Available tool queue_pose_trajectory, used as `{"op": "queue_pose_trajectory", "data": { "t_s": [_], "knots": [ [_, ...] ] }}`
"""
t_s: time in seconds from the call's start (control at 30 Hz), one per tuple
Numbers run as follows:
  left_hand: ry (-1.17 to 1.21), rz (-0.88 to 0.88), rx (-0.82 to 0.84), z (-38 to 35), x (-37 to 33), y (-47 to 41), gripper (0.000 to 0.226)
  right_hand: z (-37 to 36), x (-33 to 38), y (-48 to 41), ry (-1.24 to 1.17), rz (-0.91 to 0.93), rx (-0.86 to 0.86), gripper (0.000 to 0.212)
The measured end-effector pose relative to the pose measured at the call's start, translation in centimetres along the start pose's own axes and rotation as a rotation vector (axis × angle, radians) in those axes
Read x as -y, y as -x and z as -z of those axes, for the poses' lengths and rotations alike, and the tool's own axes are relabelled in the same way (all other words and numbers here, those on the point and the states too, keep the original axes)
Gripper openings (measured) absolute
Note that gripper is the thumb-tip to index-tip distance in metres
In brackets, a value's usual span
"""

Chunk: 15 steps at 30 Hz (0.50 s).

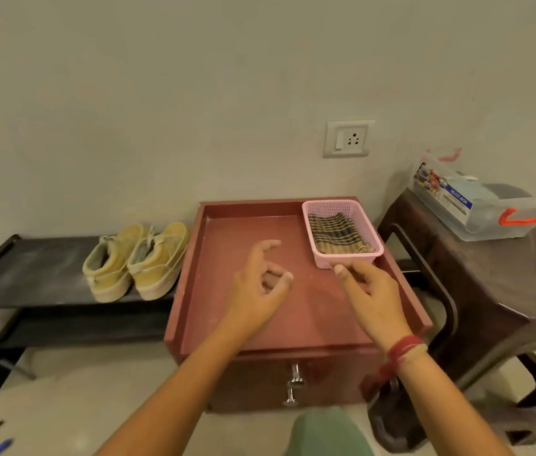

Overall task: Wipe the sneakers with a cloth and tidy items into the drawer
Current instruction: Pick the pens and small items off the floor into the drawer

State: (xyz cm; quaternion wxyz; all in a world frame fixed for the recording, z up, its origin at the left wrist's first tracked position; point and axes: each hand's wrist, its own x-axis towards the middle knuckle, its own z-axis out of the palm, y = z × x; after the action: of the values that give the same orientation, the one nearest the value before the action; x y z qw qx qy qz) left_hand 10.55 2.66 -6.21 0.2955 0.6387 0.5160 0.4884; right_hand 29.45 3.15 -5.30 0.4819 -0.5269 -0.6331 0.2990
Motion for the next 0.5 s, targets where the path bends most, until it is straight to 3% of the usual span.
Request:
{"op": "queue_pose_trajectory", "data": {
  "t_s": [0.13,0.3,0.5],
  "knots": [
    [0.082,0.046,-0.125,4.0,1.4,5.2,0.031,-2.8,1.2,3.7,-0.136,-0.014,0.075,0.018],
    [0.0,0.16,-0.158,7.9,6.1,6.1,0.012,-7.5,-0.2,3.0,-0.268,-0.057,0.158,0.022],
    [-0.036,0.482,-0.238,12.0,9.2,5.4,0.014,-8.8,-1.4,-0.8,-0.124,-0.167,0.242,0.027]
  ]
}}
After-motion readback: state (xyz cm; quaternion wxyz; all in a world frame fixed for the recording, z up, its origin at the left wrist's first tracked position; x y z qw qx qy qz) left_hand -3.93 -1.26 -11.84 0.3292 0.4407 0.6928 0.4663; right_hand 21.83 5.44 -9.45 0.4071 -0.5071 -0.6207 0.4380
